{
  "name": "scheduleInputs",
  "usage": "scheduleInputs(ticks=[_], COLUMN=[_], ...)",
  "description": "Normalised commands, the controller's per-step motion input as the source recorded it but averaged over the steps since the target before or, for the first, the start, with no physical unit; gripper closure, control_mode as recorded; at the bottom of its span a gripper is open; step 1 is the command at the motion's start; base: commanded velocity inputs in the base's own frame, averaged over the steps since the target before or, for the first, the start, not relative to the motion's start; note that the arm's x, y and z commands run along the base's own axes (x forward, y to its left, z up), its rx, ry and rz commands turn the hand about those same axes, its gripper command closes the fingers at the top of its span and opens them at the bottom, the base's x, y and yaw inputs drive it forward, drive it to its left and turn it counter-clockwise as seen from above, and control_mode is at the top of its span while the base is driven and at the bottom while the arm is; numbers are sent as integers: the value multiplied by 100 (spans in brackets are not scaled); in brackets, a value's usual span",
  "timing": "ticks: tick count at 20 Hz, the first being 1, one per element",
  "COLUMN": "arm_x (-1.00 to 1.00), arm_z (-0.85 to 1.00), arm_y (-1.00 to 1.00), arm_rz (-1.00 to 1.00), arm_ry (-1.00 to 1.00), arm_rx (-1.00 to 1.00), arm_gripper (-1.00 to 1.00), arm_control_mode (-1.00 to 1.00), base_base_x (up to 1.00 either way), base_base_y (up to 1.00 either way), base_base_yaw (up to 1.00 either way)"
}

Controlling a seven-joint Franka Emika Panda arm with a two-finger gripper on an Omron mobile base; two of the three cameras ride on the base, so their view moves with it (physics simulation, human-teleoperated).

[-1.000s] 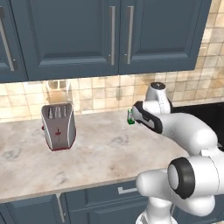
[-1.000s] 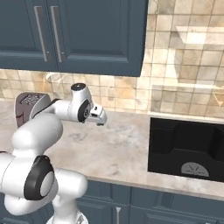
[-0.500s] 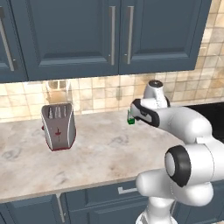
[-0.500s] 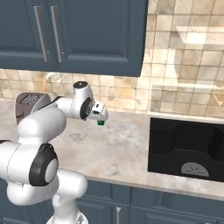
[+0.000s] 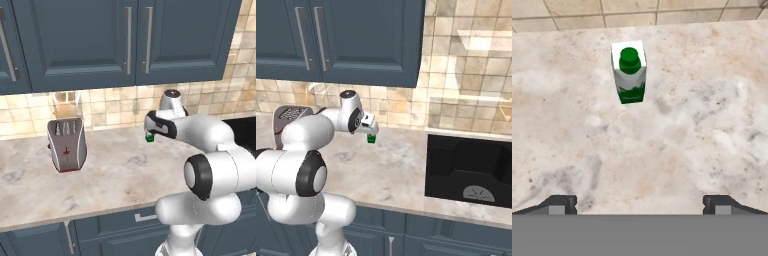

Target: Gather the eggs and milk located in the vicinity of the sink area and place them right next to the bowl.

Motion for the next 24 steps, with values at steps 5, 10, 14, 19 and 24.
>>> scheduleInputs(ticks=[5,10,14,19,24], arm_x=[23,24,26,25,24], arm_z=[-7,-18,-3,0,-1], arm_y=[1,0,0,0,0], arm_rz=[0,0,0,0,0], arm_ry=[-4,-1,0,0,0], arm_rx=[0,0,0,0,0], arm_gripper=[-100,-100,-100,-100,-100], arm_control_mode=[-100,-100,-100,-100,-100], base_base_x=[0,0,0,0,0], base_base_y=[0,0,0,0,0], base_base_yaw=[0,0,0,0,0])
